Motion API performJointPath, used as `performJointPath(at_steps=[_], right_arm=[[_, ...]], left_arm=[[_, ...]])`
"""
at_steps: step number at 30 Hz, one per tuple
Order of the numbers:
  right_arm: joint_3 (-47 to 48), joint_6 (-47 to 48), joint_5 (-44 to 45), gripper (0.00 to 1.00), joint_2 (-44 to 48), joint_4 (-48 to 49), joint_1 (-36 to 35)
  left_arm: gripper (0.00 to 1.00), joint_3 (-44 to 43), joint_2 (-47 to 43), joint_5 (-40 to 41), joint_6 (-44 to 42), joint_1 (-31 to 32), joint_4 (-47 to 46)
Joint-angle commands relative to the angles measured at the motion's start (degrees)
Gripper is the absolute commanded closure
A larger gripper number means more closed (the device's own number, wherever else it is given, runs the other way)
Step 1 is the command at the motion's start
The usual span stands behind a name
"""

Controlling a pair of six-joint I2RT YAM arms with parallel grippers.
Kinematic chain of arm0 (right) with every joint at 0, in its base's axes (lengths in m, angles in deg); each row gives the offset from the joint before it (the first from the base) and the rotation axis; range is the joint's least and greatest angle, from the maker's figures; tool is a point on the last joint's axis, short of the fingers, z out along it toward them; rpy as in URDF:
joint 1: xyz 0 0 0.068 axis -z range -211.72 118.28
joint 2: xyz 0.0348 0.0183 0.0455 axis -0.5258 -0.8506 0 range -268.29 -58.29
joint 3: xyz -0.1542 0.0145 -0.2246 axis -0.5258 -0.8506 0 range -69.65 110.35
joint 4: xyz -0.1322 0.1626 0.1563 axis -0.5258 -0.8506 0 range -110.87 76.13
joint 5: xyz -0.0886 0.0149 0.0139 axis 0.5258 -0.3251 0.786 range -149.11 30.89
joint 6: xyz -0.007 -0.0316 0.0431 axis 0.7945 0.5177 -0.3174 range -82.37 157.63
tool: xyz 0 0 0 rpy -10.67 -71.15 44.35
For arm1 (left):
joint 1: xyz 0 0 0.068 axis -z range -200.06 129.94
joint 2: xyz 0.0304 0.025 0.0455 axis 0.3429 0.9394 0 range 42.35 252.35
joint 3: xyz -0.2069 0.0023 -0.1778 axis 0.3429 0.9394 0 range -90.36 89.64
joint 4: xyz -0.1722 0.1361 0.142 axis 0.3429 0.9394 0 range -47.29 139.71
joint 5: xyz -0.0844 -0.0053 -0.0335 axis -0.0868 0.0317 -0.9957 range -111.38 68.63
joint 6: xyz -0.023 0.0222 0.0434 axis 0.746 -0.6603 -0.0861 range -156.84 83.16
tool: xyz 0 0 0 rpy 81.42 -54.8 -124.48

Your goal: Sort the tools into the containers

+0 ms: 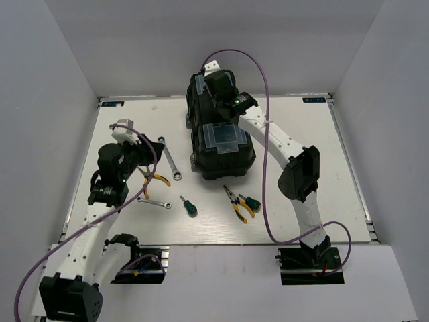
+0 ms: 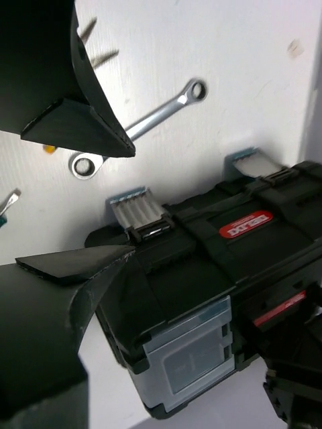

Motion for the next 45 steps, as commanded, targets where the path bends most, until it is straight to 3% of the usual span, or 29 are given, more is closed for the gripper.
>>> performJointPath(at_steps=[1, 8, 24, 32, 39, 43, 44, 45], right_arm=[[3.56, -0.93, -7.07, 1.00, 6.13, -0.96, 1.28], [4.71, -1.37, -8.75, 1.00, 11.41, -0.17, 4.36], [8.58, -7.70, -18.15, 1.00, 16.52, -4.03, 12.35], [7.87, -10.07, -21.84, 1.00, 16.17, -4.91, 15.96], [7.43, -11.31, -23.78, 1.00, 15.81, -5.44, 17.72], [7.17, -11.40, -23.60, 1.00, 16.17, -5.35, 19.38], [6.73, -11.39, -23.60, 1.00, 16.78, -5.35, 19.65], [5.77, -11.05, -23.43, 1.00, 16.96, -5.18, 19.91]], left_arm=[[0.35, 0.77, 4.42, -4.99, 4.98, -0.37, -4.14], [0.32, 1.83, 15.77, -10.09, 9.56, -0.37, -11.27], [0.29, -8.71, 40.47, -22.05, 18.79, 2.26, -23.93], [0.28, -19.70, 52.95, -23.63, 16.87, 7.89, -20.42], [0.28, -27.95, 59.28, -17.14, 12.12, 12.20, -10.85], [0.39, -30.95, 61.66, -11.69, 10.27, 14.22, -3.81], [0.45, -32.00, 62.36, -10.72, 9.66, 14.22, -1.80], [0.56, -32.62, 63.15, -8.88, 8.87, 14.74, -0.65]])
